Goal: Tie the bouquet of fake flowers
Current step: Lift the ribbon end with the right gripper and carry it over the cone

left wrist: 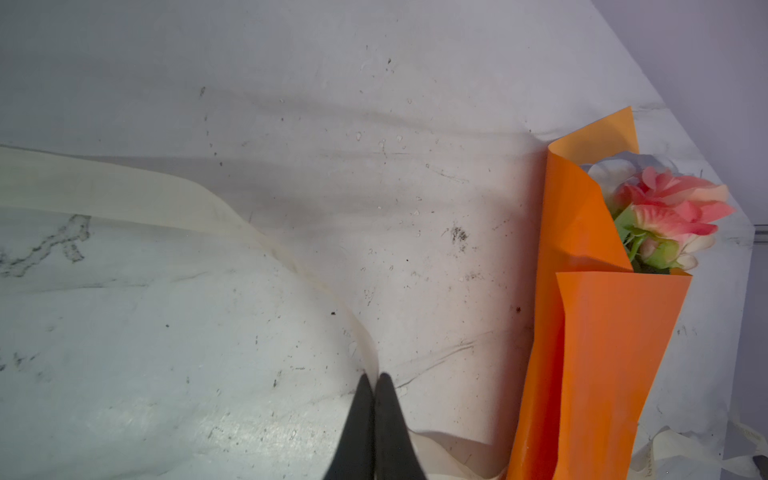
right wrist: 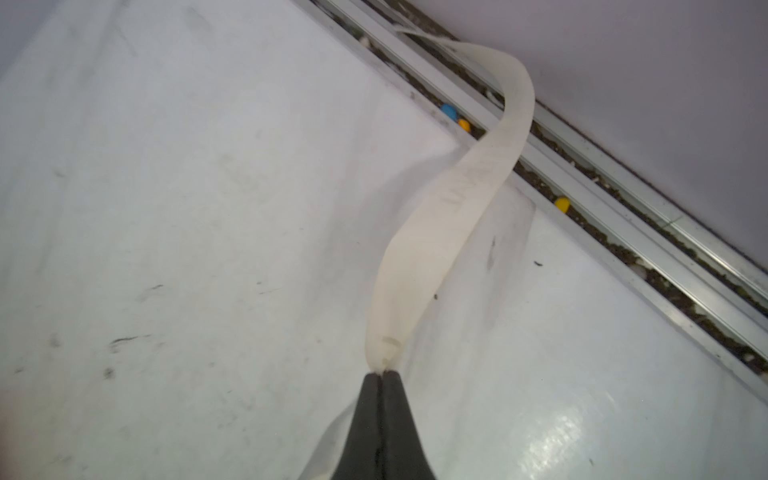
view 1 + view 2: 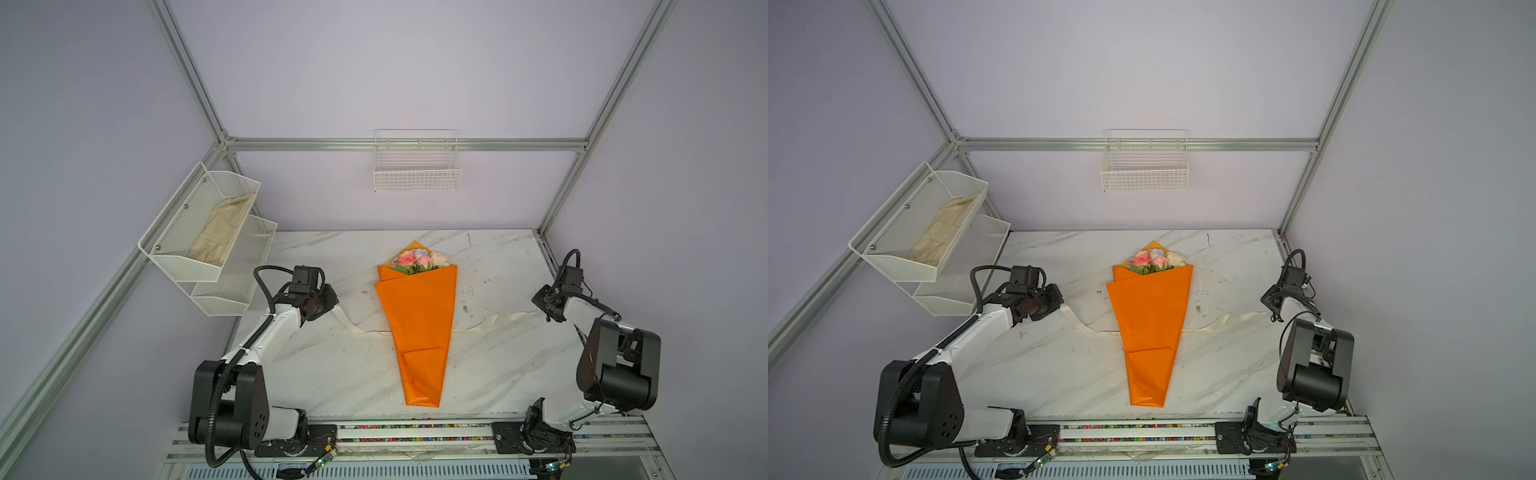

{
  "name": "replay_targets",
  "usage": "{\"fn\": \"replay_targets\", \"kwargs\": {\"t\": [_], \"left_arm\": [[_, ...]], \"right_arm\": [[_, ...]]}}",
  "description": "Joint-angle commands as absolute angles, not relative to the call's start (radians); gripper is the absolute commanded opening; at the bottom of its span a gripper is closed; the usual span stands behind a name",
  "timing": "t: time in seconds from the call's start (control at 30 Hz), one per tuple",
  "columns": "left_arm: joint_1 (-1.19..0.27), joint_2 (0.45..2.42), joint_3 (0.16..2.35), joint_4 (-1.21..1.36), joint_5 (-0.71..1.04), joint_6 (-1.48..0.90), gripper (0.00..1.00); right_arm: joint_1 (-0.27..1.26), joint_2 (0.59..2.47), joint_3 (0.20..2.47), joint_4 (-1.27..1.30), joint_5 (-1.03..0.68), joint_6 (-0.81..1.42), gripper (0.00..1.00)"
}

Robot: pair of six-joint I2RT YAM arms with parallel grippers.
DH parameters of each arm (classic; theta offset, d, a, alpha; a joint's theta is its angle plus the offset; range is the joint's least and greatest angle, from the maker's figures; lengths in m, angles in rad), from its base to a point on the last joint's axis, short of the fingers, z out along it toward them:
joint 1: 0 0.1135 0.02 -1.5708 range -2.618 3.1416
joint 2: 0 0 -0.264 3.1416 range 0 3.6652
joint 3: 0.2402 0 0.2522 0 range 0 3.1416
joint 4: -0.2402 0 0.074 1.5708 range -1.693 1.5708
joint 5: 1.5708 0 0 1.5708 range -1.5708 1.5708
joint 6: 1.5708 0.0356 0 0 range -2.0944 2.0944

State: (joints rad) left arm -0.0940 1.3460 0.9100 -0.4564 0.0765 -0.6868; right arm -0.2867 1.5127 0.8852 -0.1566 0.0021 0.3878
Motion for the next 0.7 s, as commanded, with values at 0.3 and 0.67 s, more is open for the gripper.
{"fn": "replay_targets", "kwargs": {"t": [0.3,0.67], "left_arm": [[-0.098,1.287,0.873,-0.433,0.07,-0.65,0.0],[-0.099,1.16,0.86,-0.38,0.114,-0.62,0.0]], "right_arm": [[0.012,1.253,0.8,-0.183,-0.241,0.459,0.0],[0.164,1.221,0.96,-0.092,-0.513,0.439,0.0]]}}
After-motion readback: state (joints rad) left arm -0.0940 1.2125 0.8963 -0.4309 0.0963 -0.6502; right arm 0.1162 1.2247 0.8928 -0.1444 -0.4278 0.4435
